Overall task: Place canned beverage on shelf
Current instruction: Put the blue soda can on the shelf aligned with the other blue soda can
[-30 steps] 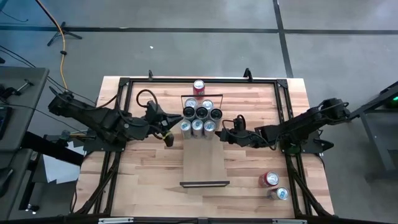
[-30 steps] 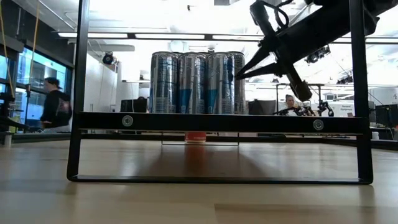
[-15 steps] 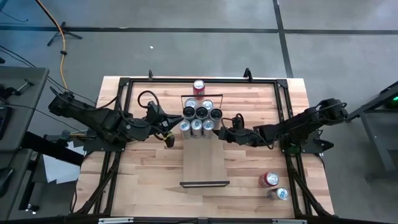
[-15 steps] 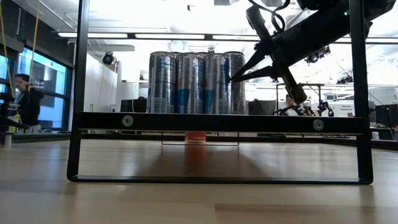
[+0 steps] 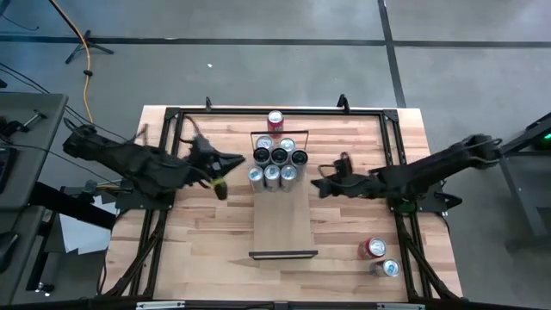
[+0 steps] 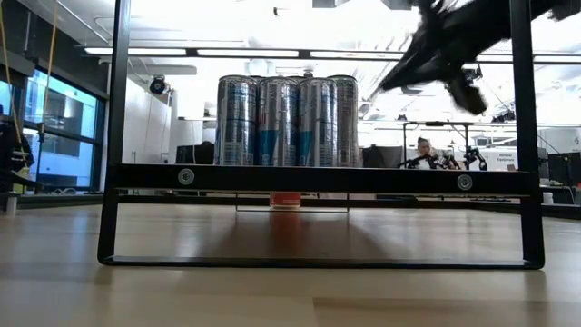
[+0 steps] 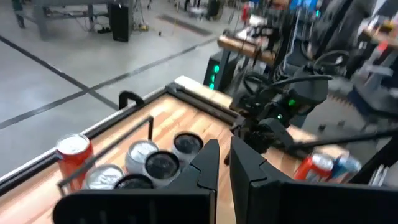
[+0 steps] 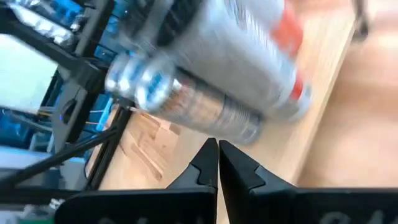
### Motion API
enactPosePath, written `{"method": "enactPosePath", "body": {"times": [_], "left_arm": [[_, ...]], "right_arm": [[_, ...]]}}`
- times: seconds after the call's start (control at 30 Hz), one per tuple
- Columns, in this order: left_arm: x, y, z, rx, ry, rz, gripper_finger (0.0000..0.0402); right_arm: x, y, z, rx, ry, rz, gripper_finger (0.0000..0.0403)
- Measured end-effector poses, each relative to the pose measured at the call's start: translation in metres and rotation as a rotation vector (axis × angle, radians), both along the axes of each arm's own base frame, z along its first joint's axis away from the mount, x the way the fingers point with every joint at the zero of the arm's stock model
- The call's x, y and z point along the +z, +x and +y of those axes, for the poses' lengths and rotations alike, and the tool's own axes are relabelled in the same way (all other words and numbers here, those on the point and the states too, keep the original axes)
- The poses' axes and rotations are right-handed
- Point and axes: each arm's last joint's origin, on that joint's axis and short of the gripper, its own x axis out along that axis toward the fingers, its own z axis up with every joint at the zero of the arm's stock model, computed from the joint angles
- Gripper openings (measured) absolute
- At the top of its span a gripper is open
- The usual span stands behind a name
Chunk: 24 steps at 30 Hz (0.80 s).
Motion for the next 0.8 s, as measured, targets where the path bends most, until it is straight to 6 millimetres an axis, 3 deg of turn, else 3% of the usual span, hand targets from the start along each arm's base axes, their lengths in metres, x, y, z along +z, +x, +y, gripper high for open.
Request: {"method": "enactPosePath", "body": {"times": [0.1, 0.2, 0.37, 0.63, 0.8], "left_arm": [[0.012, -0.018, 0.004, 0.005, 0.018, -0.042, 0.0], [0.016, -0.033, 0.007, -0.025, 0.074, -0.041, 0.0], [-0.008, -0.046, 0.01, -0.094, 0.071, -0.076, 0.0], [-0.074, -0.04, 0.006, -0.376, 0.044, -0.348, 0.0], [-0.085, -0.037, 0.012, -0.387, 0.053, -0.378, 0.0]], "right_arm": [[0.027, -0.025, -0.003, 0.051, -0.122, -0.04, 0.0], [0.058, -0.044, -0.004, 0.13, -0.263, -0.185, 0.0], [0.101, -0.064, -0.008, 0.143, -0.478, -0.46, 0.0], [0.111, -0.066, -0.008, 0.17, -0.684, -0.494, 0.0], [0.111, -0.066, -0.008, 0.175, -0.699, -0.489, 0.0]]}}
